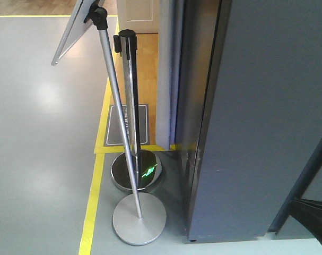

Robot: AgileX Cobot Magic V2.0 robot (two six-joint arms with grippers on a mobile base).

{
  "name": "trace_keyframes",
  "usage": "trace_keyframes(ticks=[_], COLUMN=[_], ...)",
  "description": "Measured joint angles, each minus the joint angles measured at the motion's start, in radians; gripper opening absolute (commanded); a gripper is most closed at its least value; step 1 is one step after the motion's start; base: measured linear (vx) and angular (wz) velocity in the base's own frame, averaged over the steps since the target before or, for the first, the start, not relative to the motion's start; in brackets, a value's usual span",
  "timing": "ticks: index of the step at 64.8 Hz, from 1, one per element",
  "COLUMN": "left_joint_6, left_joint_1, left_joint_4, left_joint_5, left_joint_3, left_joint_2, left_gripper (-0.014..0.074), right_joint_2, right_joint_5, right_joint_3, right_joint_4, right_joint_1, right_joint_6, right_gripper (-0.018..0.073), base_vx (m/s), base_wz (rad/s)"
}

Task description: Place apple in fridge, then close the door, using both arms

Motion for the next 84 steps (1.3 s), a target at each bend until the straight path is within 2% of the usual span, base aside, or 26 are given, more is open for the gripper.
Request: trace_keyframes(ticks=[84], left_joint_6=[0.0], left_joint_1=[0.0], left_joint_4=[-0.001], left_joint_5=[0.0], left_joint_3=[0.0], left_joint_2=[0.0], left_gripper=[-0.0005], right_joint_2=[0.0], right_joint_5=[0.0], right_joint_3=[0.0], right_joint_4=[0.0], right_joint_1=[0.0], right_joint_6=[0.0], right_gripper=[-0.0005], base_vx=[0.0], base_wz=[0.0])
